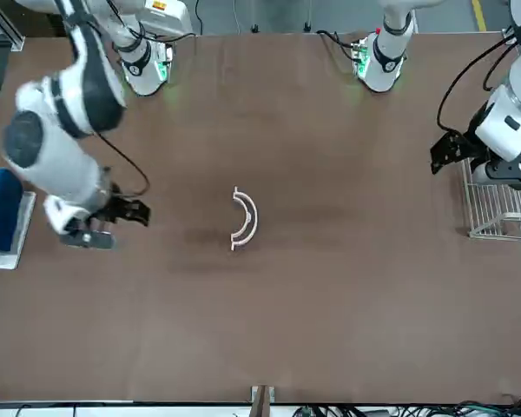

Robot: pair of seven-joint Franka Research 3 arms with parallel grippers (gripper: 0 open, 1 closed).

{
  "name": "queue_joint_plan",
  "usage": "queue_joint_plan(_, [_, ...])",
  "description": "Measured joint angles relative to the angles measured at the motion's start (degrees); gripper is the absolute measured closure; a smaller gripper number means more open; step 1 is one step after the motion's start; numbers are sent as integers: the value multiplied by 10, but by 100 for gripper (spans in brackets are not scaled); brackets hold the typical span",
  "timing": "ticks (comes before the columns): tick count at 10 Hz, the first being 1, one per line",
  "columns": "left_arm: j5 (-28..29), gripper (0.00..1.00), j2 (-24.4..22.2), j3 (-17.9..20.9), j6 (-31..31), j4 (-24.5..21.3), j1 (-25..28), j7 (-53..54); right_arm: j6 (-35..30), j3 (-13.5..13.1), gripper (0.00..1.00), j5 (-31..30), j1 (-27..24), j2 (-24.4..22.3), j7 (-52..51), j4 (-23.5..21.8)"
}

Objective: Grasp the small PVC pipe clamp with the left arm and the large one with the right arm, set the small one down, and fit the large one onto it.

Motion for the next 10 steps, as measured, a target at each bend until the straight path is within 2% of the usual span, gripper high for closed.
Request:
queue_joint_plan(3, [0, 0, 0, 0, 0, 4, 0, 1, -19, -111, 0, 13, 1, -82, -126, -37])
queue_joint_plan(6, [-4, 0, 0, 1, 1, 6, 0, 1, -55, -192, 0, 16, 1, -110, -267, -44])
queue_joint_plan(8, [-8, 0, 1, 1, 5, 6, 1, 1, -81, -210, 0, 17, 1, -113, -291, -33])
queue_joint_plan(10, [-8, 0, 3, 1, 5, 6, 1, 1, -83, -211, 0, 17, 2, -113, -293, -31])
